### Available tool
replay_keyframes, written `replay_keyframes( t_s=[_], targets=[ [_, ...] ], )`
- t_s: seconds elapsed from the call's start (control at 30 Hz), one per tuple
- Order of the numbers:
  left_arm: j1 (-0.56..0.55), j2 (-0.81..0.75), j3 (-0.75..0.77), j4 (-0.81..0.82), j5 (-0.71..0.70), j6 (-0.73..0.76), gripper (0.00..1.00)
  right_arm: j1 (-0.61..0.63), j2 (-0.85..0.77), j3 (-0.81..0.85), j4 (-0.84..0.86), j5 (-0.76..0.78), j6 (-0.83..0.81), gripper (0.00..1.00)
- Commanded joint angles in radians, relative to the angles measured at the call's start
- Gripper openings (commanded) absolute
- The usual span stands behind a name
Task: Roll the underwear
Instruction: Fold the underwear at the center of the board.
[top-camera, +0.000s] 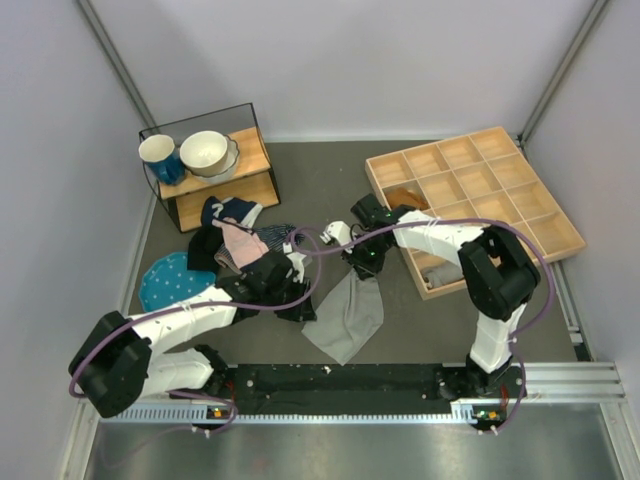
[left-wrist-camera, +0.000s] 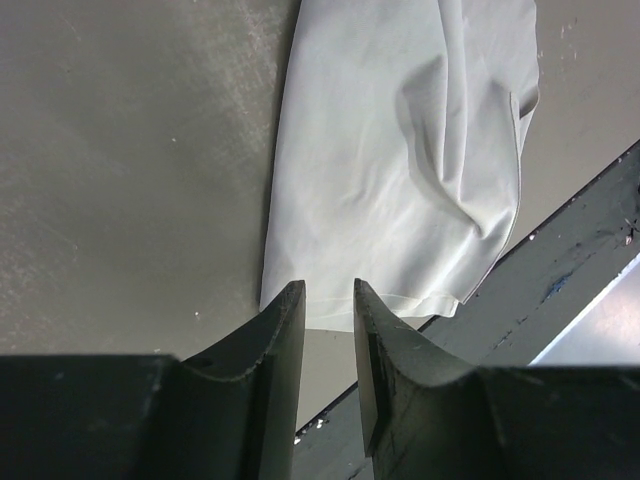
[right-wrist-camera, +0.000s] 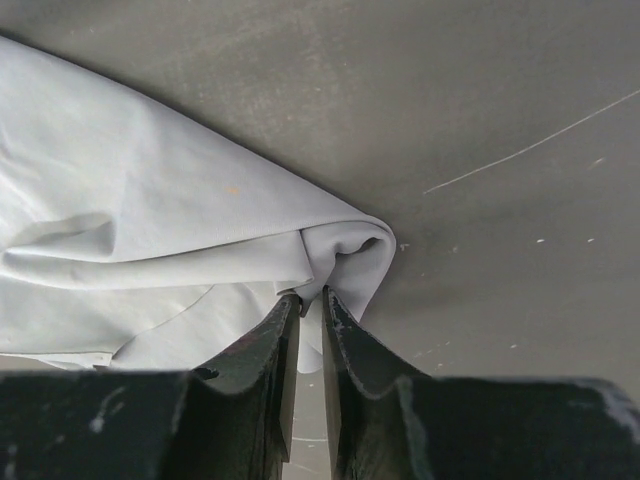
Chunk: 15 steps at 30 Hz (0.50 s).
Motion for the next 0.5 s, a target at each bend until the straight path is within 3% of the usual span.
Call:
replay_keyframes(
  t_s=[0.0, 0.17, 0.47],
  targets=[
    [0.004, 0.007, -0.012, 0.031, -0.004, 0.01, 0.31, 0.005, -0.066, -0.028, 0.033, 0.042, 0.014, 0.15],
    [0.006, 0.008, -0.005, 0.013, -0.029, 0.027, 0.31, -0.02, -0.094, -0.059, 0.038, 0.057, 0.027, 0.15],
    [0.024, 0.086, 0.097, -0.075, -0.052, 0.116, 0.51, -0.075, -0.205, -0.105, 0.032, -0.054, 0.027, 0.4]
  ],
)
